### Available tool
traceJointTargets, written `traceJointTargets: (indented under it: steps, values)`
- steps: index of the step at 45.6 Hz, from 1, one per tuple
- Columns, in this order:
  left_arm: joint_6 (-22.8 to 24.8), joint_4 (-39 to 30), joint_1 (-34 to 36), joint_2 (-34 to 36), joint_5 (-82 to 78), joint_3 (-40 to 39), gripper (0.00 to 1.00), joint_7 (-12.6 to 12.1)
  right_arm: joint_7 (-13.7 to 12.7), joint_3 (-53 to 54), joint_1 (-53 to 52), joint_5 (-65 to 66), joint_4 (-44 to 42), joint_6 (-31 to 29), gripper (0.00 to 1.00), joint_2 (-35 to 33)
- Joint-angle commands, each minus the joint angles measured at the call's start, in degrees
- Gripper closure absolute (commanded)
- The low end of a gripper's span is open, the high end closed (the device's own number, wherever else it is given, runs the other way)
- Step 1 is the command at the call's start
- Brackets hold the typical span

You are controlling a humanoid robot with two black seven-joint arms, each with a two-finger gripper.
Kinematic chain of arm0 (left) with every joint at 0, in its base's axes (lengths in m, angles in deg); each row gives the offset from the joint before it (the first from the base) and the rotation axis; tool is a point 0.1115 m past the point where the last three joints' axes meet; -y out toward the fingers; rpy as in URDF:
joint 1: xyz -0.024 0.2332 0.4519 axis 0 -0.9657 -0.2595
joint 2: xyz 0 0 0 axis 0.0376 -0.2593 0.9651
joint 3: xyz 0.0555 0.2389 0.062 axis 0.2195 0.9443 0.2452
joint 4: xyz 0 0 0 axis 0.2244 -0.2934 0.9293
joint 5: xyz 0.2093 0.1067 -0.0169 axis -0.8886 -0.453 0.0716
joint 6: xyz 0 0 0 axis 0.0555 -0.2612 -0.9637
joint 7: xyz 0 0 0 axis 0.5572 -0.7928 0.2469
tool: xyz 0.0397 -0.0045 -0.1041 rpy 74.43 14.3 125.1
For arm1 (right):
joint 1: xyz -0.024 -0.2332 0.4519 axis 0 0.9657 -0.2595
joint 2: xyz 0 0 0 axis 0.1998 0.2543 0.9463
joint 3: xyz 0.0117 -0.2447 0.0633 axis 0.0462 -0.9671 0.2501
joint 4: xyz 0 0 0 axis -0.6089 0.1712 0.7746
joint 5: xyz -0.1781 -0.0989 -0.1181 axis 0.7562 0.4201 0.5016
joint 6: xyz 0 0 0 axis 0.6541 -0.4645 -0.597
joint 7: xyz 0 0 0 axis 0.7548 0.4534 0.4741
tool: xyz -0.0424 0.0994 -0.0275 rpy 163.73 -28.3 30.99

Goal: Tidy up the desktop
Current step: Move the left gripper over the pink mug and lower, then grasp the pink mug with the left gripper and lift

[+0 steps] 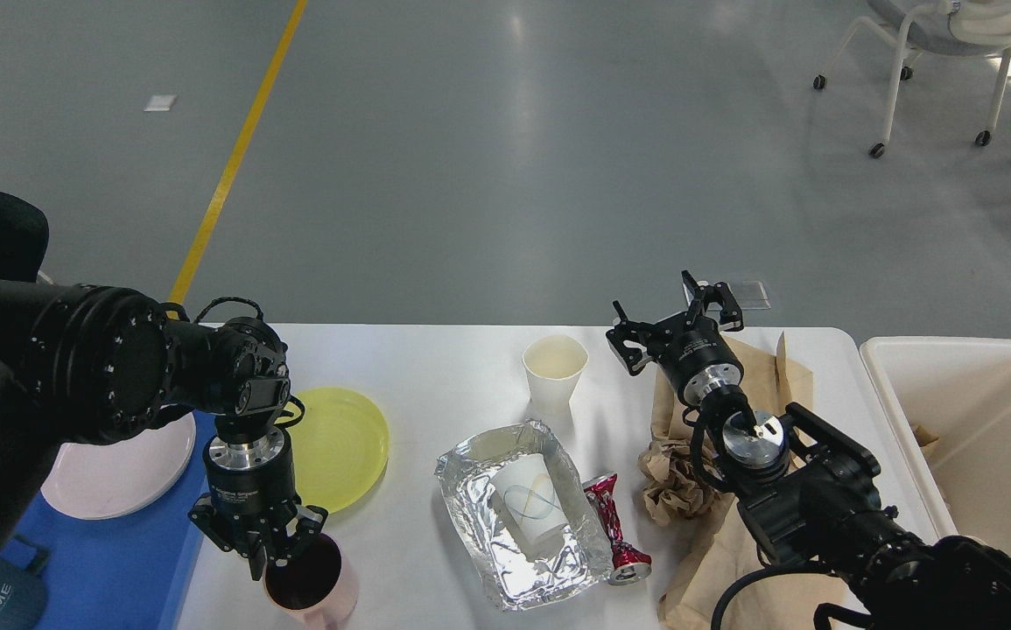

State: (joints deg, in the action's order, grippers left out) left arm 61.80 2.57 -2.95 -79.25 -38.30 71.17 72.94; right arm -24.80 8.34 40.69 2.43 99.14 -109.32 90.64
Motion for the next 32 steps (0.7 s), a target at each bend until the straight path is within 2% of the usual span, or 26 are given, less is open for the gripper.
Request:
traceJointTargets:
  steps: [1,3,16,32]
  values:
    - [0.0,0.0,-0.09,0.09,0.03,-0.87,0.97,-0.05,0.0,0.05,0.0,0.0,0.0,0.0,0.0,0.0]
    - [0.0,0.0,-0.09,0.09,0.03,-1.13,1.0,0.04,0.0,-0.04,0.0,0.0,0.0,0.0,0.0,0.0]
    - [0.0,-0.09,1.41,0.44,0.03,-6.23,1.0,0.04,0.0,-0.03,0.0,0.0,0.0,0.0,0.0,0.0]
    - [0.0,-3.25,12.3,3.6,-0.06,-6.41,1.0,0.48,0.0,-0.03,0.0,0.0,0.0,0.0,0.0,0.0]
